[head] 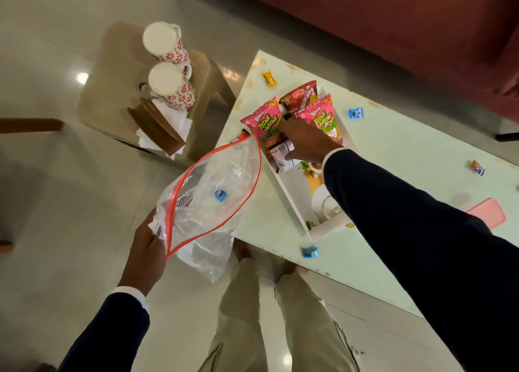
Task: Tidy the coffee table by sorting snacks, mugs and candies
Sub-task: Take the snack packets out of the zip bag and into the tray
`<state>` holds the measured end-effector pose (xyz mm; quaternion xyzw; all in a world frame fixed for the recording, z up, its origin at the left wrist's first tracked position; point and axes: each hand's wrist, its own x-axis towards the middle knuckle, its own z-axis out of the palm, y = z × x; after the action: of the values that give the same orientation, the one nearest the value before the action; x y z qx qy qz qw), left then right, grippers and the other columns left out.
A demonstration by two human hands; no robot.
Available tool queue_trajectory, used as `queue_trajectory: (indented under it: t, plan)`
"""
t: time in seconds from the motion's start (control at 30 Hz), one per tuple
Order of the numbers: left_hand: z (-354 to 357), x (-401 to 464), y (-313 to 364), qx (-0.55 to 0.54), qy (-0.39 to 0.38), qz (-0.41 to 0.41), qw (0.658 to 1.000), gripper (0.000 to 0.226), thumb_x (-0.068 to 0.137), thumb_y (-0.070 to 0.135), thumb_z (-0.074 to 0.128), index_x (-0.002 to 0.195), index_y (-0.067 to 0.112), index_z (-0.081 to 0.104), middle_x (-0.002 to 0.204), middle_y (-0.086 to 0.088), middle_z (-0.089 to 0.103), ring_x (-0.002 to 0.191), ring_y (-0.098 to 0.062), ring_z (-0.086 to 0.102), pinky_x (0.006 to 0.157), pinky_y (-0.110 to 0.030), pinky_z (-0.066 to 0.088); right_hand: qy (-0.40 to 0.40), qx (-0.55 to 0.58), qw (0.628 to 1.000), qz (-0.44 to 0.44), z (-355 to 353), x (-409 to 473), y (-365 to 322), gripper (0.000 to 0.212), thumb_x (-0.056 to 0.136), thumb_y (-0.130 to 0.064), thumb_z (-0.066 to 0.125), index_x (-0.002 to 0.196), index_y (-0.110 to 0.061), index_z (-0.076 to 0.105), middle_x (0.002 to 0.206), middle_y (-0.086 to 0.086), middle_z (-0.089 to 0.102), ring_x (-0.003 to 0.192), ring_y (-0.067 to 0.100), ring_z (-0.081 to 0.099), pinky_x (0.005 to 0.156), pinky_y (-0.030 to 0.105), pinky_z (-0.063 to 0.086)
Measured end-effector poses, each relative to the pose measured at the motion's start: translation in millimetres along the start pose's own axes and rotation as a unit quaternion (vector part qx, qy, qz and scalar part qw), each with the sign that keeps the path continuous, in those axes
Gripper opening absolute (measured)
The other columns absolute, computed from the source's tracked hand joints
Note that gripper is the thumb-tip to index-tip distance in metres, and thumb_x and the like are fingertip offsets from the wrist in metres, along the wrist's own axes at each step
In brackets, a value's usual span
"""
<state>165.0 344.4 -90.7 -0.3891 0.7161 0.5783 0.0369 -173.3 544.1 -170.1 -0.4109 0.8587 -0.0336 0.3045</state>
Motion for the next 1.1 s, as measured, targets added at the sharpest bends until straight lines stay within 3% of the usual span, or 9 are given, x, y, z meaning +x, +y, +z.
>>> queue_trajectory:
  t: [0.17, 0.3, 0.4, 0.5, 0.73, 0.83, 0.93, 1.03, 1.1]
  plan:
    - [-1.8, 0.7, -6.9, -0.027, 0.019, -0.018, 0.999, 0.036, 0.103, 0.025, 0.043, 0.128, 0.024, 0.069, 0.12, 0.01, 0.075, 0.115, -0.01, 0.068, 0.082, -0.006, 0.051, 0.209, -0.001, 0.973, 0.095, 31.9, -28.2, 5.8, 0.055, 0.074, -0.027, 0.084, 0.118, -0.018, 0.052, 0.123, 0.006, 0.054, 0.108, 0.027, 0.053, 0.086, 0.038, 0.05]
    - [6.4, 0.4, 11.7, -0.03, 0.011, -0.032, 0.999, 0.047, 0.098, 0.026, 0.035, 0.117, 0.052, 0.069, 0.116, 0.028, 0.072, 0.113, 0.01, 0.064, 0.086, -0.004, 0.049, 0.125, 0.175, 0.97, 0.111, 67.1, -43.2, 3.6, 0.041, 0.081, -0.015, 0.076, 0.115, -0.011, 0.054, 0.122, 0.012, 0.053, 0.104, 0.032, 0.058, 0.088, 0.044, 0.048]
    - [1.9, 0.8, 17.5, -0.02, -0.035, -0.01, 0.999, 0.047, 0.093, 0.045, 0.038, 0.129, 0.034, 0.066, 0.123, 0.016, 0.072, 0.12, -0.002, 0.065, 0.101, -0.029, 0.052, 0.105, 0.2, 0.96, 0.167, 75.9, -39.5, 0.9, 0.041, 0.085, -0.015, 0.069, 0.123, -0.015, 0.054, 0.125, 0.012, 0.057, 0.107, 0.035, 0.061, 0.095, 0.049, 0.047]
    - [-2.7, 2.8, 34.4, -0.025, -0.036, 0.027, 0.999, 0.043, 0.102, 0.015, 0.042, 0.123, 0.04, 0.07, 0.117, 0.022, 0.073, 0.114, 0.001, 0.067, 0.097, -0.028, 0.057, 0.132, 0.239, 0.936, 0.221, 66.8, -38.9, -7.7, 0.028, 0.084, -0.021, 0.074, 0.107, -0.015, 0.06, 0.108, 0.007, 0.066, 0.097, 0.029, 0.066, 0.09, 0.044, 0.052]
    - [-10.7, 17.1, 102.2, -0.175, -0.012, -0.005, 0.985, 0.051, 0.11, 0.012, 0.034, 0.098, 0.024, 0.082, 0.093, 0.002, 0.081, 0.082, -0.018, 0.077, 0.075, -0.036, 0.064, -0.055, 0.672, 0.738, -0.021, -8.0, -105.8, -79.7, 0.082, 0.071, -0.023, 0.089, 0.14, -0.045, 0.05, 0.145, -0.019, 0.055, 0.136, 0.006, 0.05, 0.108, 0.037, 0.049]
    - [-6.5, 23.9, 137.0, -0.244, -0.068, -0.059, 0.966, 0.046, 0.1, 0.05, 0.041, 0.105, 0.029, 0.081, 0.109, -0.011, 0.078, 0.085, -0.03, 0.077, 0.072, -0.053, 0.062, -0.022, 0.663, 0.748, 0.024, -29.3, -124.8, -105.3, 0.043, 0.081, -0.016, 0.081, 0.121, -0.011, 0.067, 0.117, 0.003, 0.075, 0.11, 0.018, 0.07, 0.099, 0.04, 0.053]
    - [-3.3, 24.2, 156.9, -0.273, -0.034, -0.096, 0.957, 0.038, 0.104, 0.04, 0.052, 0.138, 0.026, 0.06, 0.133, -0.013, 0.068, 0.108, -0.037, 0.072, 0.076, -0.055, 0.06, 0.095, 0.643, 0.747, 0.136, -47.9, -142.8, -121.2, 0.006, 0.091, -0.007, 0.07, 0.089, -0.008, 0.064, 0.08, 0.005, 0.073, 0.073, 0.021, 0.07, 0.084, 0.049, 0.052]
    - [0.1, 3.4, 169.6, -0.18, 0.097, 0.016, 0.979, 0.057, 0.097, 0.013, 0.067, 0.149, 0.019, 0.042, 0.145, -0.012, 0.05, 0.128, -0.035, 0.057, 0.081, -0.026, 0.058, 0.168, 0.568, 0.774, 0.224, -61.4, -169.5, -128.0, 0.007, 0.095, -0.015, 0.065, 0.09, -0.015, 0.06, 0.073, -0.004, 0.072, 0.061, 0.008, 0.07, 0.07, 0.026, 0.051]
    - [-1.6, -11.9, 173.6, -0.038, 0.131, 0.162, 0.977, 0.06, 0.092, 0.01, 0.072, 0.146, 0.016, 0.045, 0.144, -0.011, 0.043, 0.129, -0.033, 0.053, 0.1, -0.033, 0.053, 0.202, 0.538, 0.779, 0.25, -67.3, -189.5, -132.8, 0.007, 0.096, -0.017, 0.063, 0.093, -0.014, 0.058, 0.071, -0.004, 0.071, 0.061, 0.005, 0.07, 0.062, 0.017, 0.046]
